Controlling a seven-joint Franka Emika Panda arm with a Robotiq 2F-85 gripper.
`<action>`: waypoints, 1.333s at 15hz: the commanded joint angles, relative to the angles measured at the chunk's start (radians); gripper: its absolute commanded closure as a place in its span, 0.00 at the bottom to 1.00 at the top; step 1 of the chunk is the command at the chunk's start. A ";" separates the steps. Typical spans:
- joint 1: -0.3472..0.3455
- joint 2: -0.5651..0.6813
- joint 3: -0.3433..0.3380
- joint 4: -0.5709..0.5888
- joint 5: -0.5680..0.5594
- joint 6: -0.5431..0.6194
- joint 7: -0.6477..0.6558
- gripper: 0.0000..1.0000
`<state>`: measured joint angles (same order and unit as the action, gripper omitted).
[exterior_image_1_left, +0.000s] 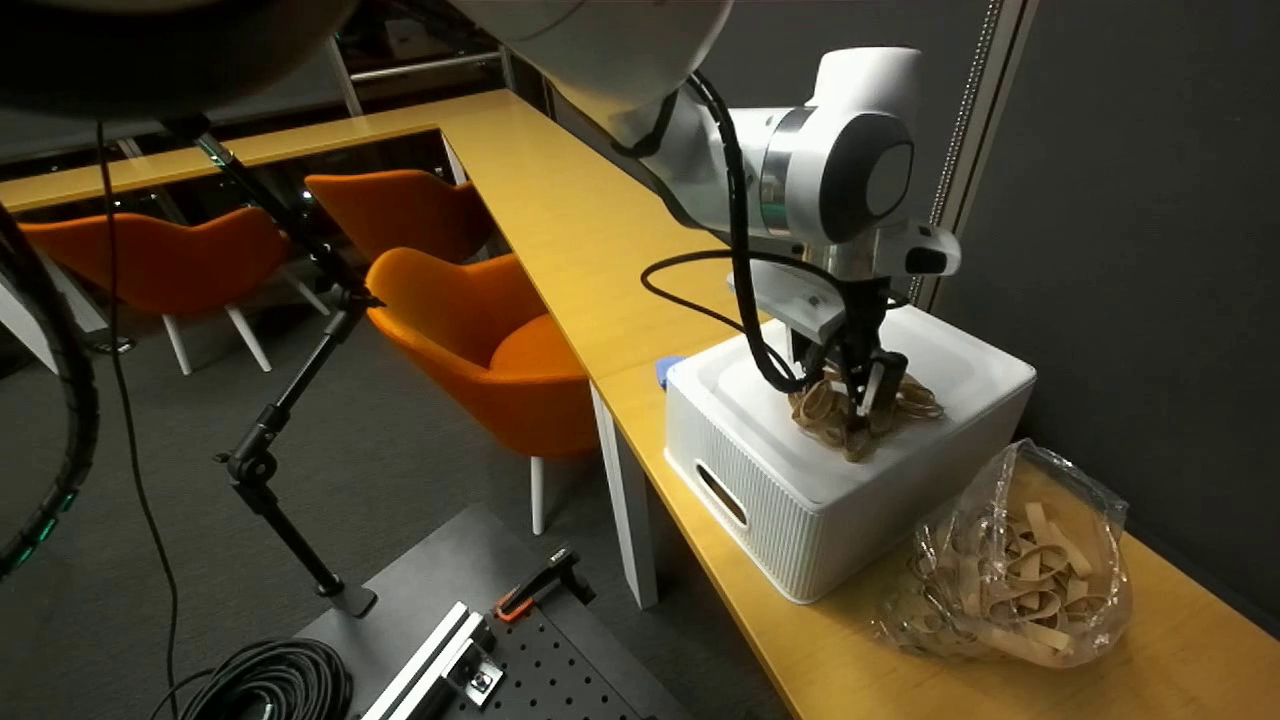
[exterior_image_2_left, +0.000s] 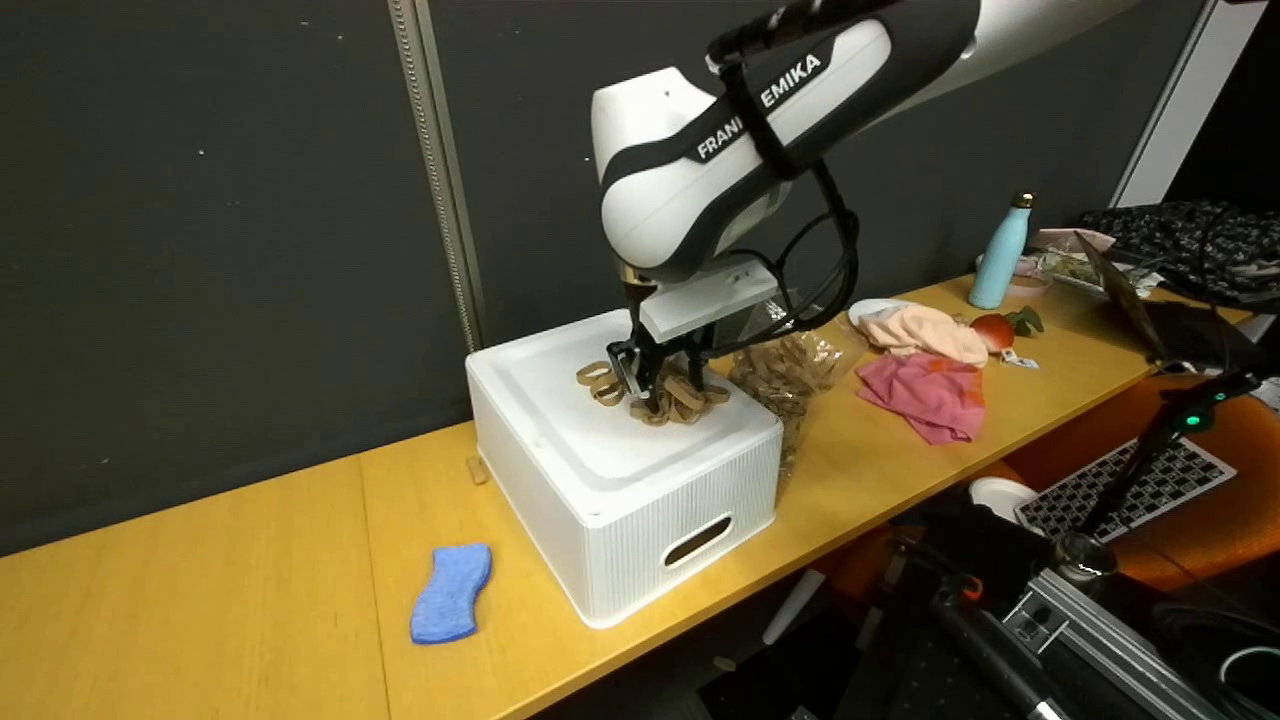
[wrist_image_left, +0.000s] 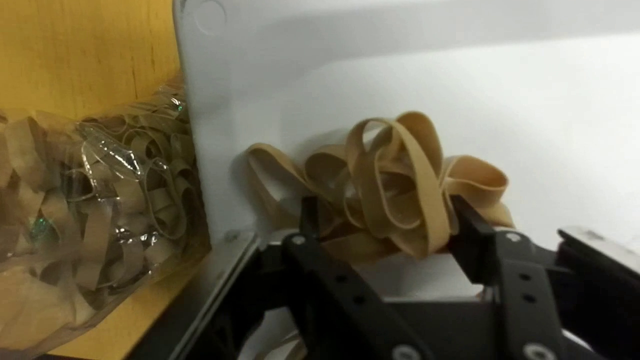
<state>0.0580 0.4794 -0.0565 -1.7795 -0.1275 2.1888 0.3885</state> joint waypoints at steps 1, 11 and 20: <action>0.006 0.020 -0.009 0.042 0.009 -0.041 -0.012 0.65; -0.004 -0.009 -0.025 0.077 0.011 -0.094 -0.005 0.99; -0.056 -0.231 -0.114 0.034 -0.036 -0.211 0.034 0.99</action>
<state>0.0172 0.3587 -0.1534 -1.6851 -0.1329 2.0400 0.3908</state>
